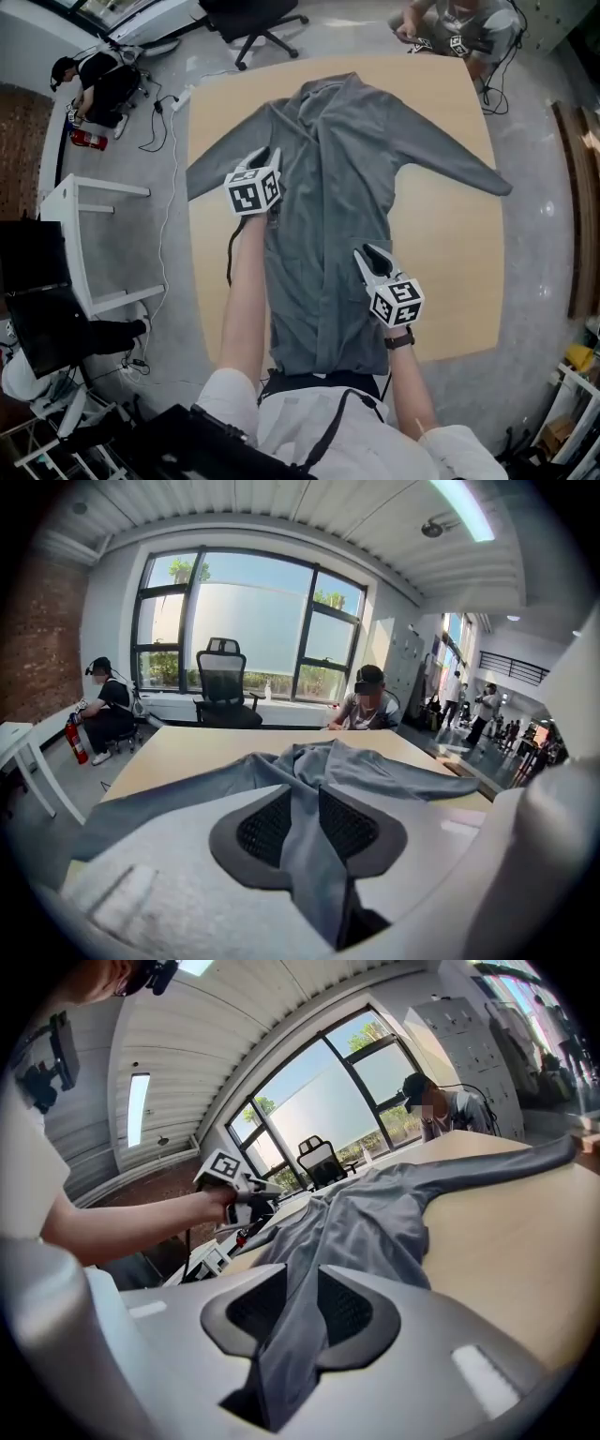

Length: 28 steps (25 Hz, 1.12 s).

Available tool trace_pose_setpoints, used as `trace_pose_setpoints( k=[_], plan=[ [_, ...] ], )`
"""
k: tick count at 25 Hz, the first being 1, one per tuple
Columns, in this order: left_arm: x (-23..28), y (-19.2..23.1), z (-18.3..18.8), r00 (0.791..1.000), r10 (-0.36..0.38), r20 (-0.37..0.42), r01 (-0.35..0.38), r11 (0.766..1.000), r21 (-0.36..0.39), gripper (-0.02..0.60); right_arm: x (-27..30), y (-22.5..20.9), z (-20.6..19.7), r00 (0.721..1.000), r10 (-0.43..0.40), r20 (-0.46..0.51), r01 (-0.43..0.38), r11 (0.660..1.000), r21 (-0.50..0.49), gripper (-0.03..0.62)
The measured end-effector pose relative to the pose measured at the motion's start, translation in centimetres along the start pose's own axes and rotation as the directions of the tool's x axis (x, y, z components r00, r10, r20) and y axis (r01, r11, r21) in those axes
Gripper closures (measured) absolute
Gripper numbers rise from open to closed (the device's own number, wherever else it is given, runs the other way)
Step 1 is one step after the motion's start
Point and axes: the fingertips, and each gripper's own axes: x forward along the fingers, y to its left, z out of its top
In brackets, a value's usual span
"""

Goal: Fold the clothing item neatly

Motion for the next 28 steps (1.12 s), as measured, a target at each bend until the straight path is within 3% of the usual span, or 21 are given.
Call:
trace_pose_setpoints(
  k=[3, 6, 10, 14, 20, 28],
  plan=[
    [-5.3, -1.0, -2.9, 0.999, -0.050, 0.010, 0.050, 0.998, 0.029, 0.489, 1.0, 1.3, 1.3, 1.000, 0.001, 0.013, -0.001, 0.999, -0.045, 0.490],
    [-10.3, -1.6, -6.5, 0.998, -0.065, -0.001, 0.065, 0.997, 0.043, 0.550, 1.5, 3.4, 3.2, 0.999, -0.016, 0.042, 0.020, 0.996, -0.091, 0.490],
    [-16.2, -2.5, -11.0, 0.995, -0.102, -0.010, 0.102, 0.994, -0.026, 0.572, 1.8, 7.3, 4.4, 0.998, -0.028, 0.060, 0.035, 0.991, -0.126, 0.514],
    [-21.2, -2.8, -14.5, 0.991, -0.129, -0.021, 0.128, 0.991, -0.051, 0.581, 2.3, 12.0, 2.6, 1.000, 0.007, 0.017, -0.004, 0.985, -0.171, 0.557],
    [-25.8, -1.5, -17.5, 0.988, -0.153, -0.028, 0.150, 0.986, -0.076, 0.581, 3.8, 18.1, -1.1, 0.993, 0.086, -0.081, -0.103, 0.969, -0.226, 0.597],
    [-27.7, 5.1, -19.3, 0.996, -0.082, -0.035, 0.076, 0.986, -0.149, 0.581, 6.5, 22.8, -3.5, 0.974, 0.139, -0.180, -0.186, 0.942, -0.280, 0.596]
  ],
)
